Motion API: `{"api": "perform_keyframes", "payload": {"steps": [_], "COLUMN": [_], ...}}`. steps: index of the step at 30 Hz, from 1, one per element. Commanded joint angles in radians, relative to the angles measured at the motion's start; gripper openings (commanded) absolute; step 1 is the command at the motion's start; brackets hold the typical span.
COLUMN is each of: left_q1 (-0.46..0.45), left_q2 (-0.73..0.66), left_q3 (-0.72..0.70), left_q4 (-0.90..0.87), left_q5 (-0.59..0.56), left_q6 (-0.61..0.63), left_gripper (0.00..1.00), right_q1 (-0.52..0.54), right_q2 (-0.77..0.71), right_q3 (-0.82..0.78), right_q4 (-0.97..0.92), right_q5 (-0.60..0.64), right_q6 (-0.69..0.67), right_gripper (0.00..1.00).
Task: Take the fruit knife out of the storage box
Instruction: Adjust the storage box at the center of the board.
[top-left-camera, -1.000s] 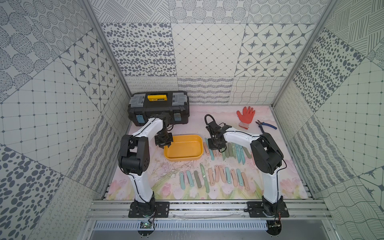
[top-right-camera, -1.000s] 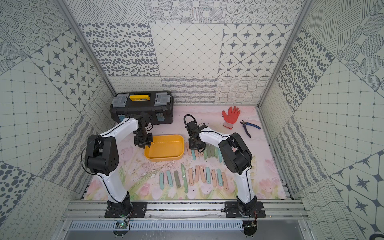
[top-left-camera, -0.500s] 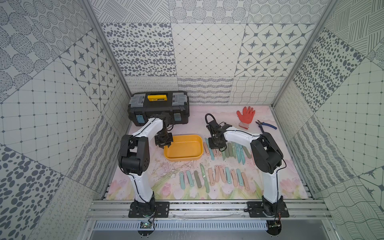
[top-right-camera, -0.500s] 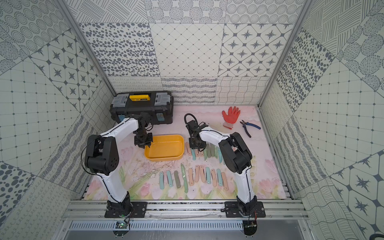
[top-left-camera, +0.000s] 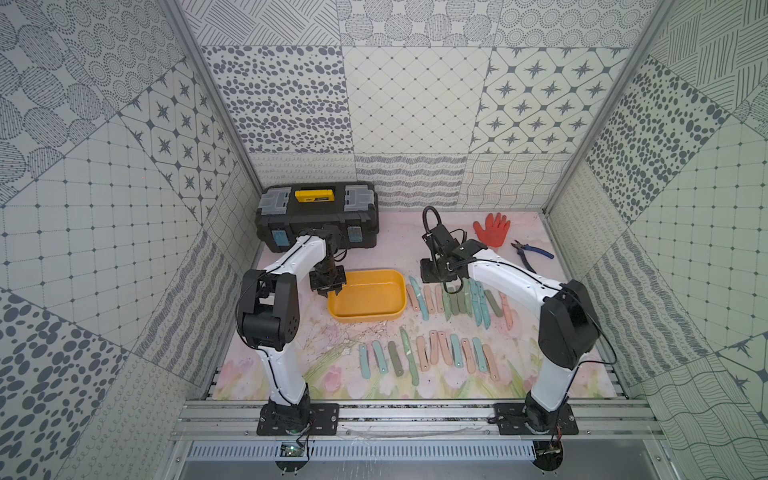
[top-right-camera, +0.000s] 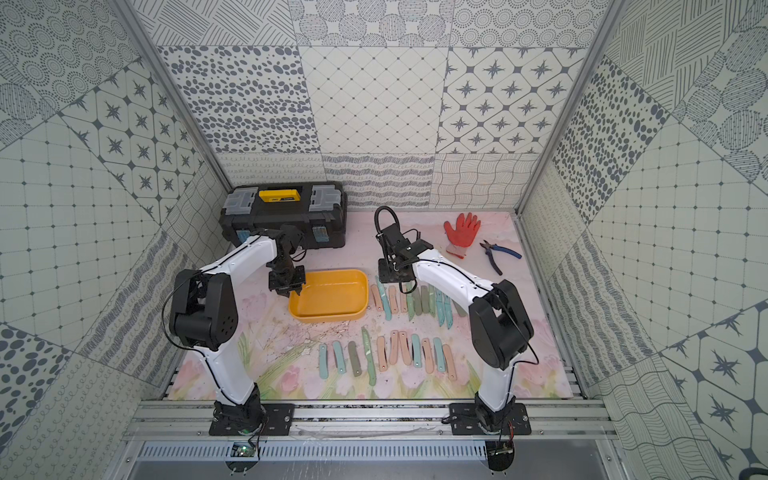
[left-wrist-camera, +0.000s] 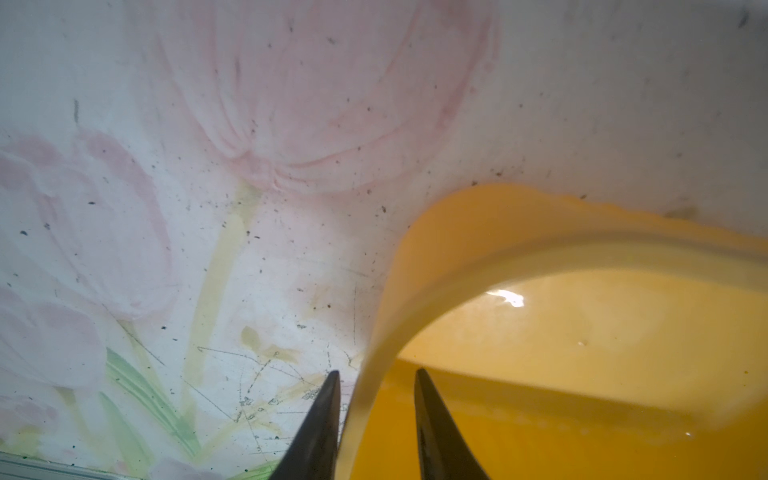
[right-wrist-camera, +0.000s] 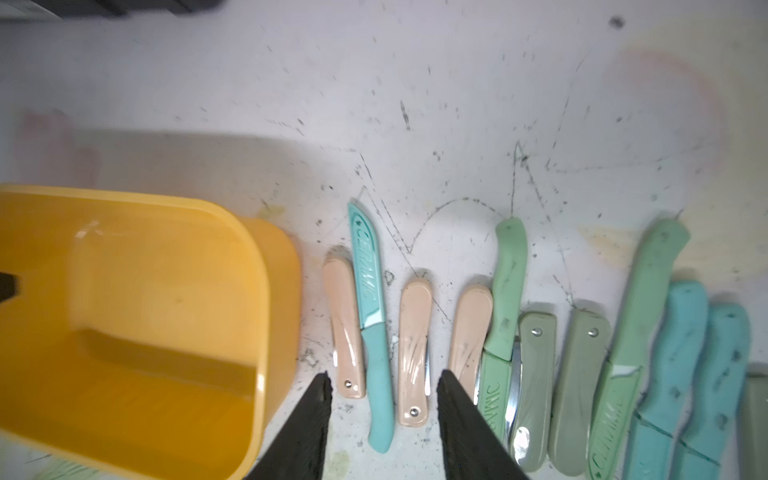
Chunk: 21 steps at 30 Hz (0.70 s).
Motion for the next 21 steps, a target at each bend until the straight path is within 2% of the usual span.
{"api": "perform_keyframes", "payload": {"steps": [1,8,18,21], "left_q1": [-0.002,-0.002,-0.001,-0.002], "left_q2": [0.004,0.039,0.074,0.069], "left_q3": [-0.006,-0.004,-0.011,-0.011], "left_q4": [-0.015,-0.011,-0.020,-0.017], "left_q5": [0.001,0.013,0.010,0.003], "left_q6": [0.002,0.021,0.045,0.048], "left_gripper": [0.30,0.26,0.04,0.03], "right_q1": [0.005,0.006,0.007,0.007], "right_q2": [-0.112,-0.252,-0.310,-0.314], "right_q3": [-0.063,-0.182,-0.228,-0.238], "right_q4": [0.050,0.087,0.087,0.092], "right_q5": [0.027,-0.006,0.002,0.004], "right_q6": [0.001,0.032,0.017,0.016], "right_gripper": [0.45,0.46,0.46,0.46]}}
